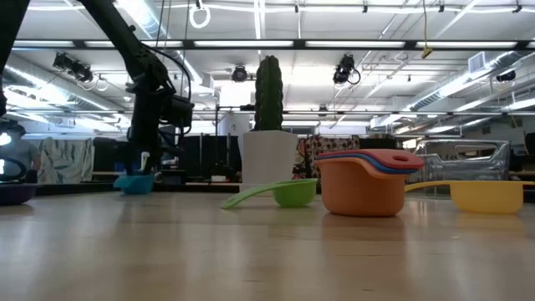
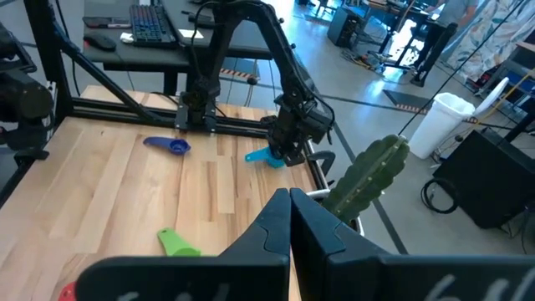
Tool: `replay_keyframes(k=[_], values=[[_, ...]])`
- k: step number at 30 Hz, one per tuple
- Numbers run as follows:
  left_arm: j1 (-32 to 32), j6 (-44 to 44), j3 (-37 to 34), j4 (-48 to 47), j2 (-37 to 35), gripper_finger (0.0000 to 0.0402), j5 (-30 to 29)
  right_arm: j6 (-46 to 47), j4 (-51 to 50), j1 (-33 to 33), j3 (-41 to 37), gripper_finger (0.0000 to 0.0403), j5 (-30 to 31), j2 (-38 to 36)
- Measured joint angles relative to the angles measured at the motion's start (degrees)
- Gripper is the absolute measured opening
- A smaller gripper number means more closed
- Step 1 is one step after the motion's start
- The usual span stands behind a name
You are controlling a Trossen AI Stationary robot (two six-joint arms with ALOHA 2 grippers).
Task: Nest measuring cups in basket
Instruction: Stack the light blue measuring cup on top of the red measuring cups
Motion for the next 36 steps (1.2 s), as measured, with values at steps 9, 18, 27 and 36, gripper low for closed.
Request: replay_keyframes(k=[9, 18, 27, 36], values=[[0.0, 3.0, 5.0, -0.2, 0.0, 0.0109, 1.1, 0.0, 0.0, 0.0, 0.0, 0.0005, 0.0, 0.0], [-1.0, 7.3, 7.3, -1.1, 0.1, 0.0109, 3.3, 0.0, 0.0, 0.0, 0.0, 0.0005, 0.0, 0.0], [-1.6, 7.5, 6.8, -0.4, 0.4, 0.0109, 2.6, -0.3, 0.0, 0.0, 0.0, 0.0005, 0.0, 0.0], [-2.3, 6.8, 6.7, -0.4, 3.8, 0.0109, 3.5, -0.4, 0.0, 0.0, 0.0, 0.0005, 1.3, 0.0]])
